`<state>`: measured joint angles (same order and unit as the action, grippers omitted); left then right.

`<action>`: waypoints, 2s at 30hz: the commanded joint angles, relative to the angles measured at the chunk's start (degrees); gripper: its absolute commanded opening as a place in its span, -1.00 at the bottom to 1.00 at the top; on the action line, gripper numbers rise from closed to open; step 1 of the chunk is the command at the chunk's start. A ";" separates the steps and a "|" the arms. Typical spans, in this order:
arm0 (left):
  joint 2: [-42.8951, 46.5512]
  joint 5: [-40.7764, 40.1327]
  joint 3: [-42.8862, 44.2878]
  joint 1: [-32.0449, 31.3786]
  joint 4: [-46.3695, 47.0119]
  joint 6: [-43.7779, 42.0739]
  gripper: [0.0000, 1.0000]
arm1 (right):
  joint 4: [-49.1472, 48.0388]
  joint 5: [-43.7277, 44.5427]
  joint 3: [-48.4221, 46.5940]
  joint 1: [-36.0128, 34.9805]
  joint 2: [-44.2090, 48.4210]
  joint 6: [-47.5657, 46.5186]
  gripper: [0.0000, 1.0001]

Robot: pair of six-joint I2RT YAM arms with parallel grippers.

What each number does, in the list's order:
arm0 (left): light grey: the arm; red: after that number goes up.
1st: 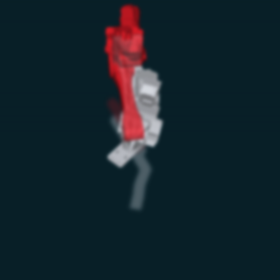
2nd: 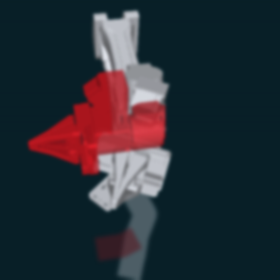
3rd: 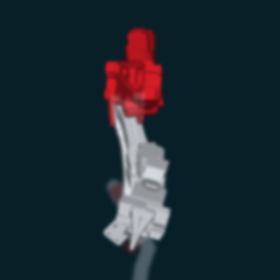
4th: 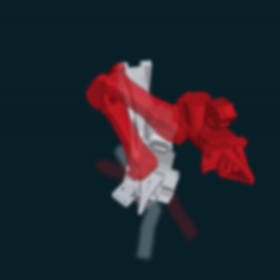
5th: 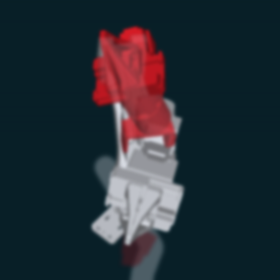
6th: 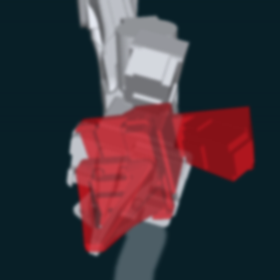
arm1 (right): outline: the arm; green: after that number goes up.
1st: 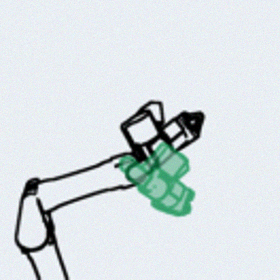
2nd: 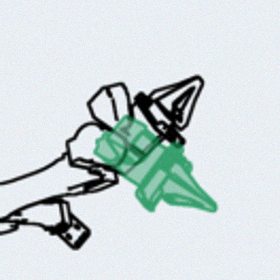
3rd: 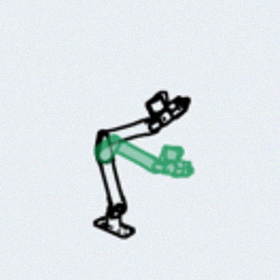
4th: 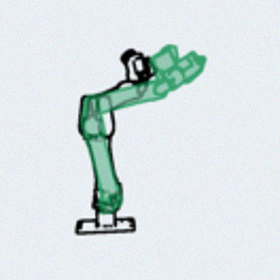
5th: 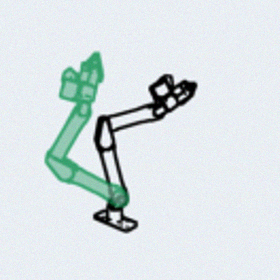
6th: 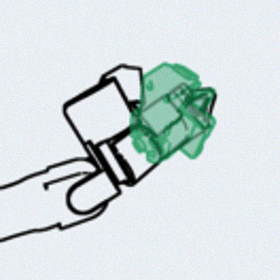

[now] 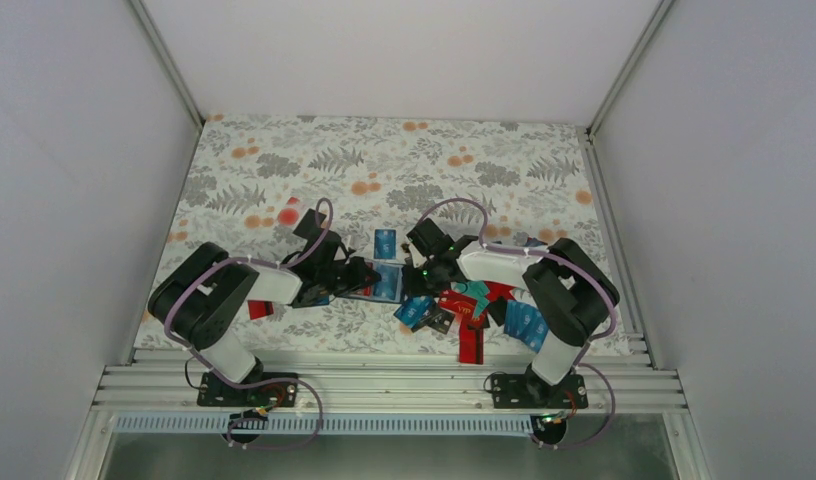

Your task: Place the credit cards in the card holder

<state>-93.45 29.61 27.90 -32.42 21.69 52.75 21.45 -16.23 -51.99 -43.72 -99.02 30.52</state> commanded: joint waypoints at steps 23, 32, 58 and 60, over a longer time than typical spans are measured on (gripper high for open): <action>4.82 -5.95 3.78 -2.29 -15.21 -4.43 -0.46 | -1.42 0.27 1.54 -0.48 -4.69 -0.82 -0.91; 9.63 -10.86 8.96 -3.06 -26.92 -7.97 0.20 | -1.59 0.35 1.84 -0.47 -4.51 -0.82 -0.91; 11.26 -19.64 13.50 0.15 -47.05 -18.56 1.00 | -1.86 0.40 2.24 -0.48 -4.79 -0.99 -0.91; 10.72 -18.81 13.20 0.49 -47.47 -18.60 1.00 | -1.85 0.53 2.28 -0.48 -4.88 -1.00 -0.91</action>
<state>-81.32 9.45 40.73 -32.75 -23.35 35.55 17.21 -18.87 -52.07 -43.62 -100.55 30.35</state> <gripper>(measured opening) 0.998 0.044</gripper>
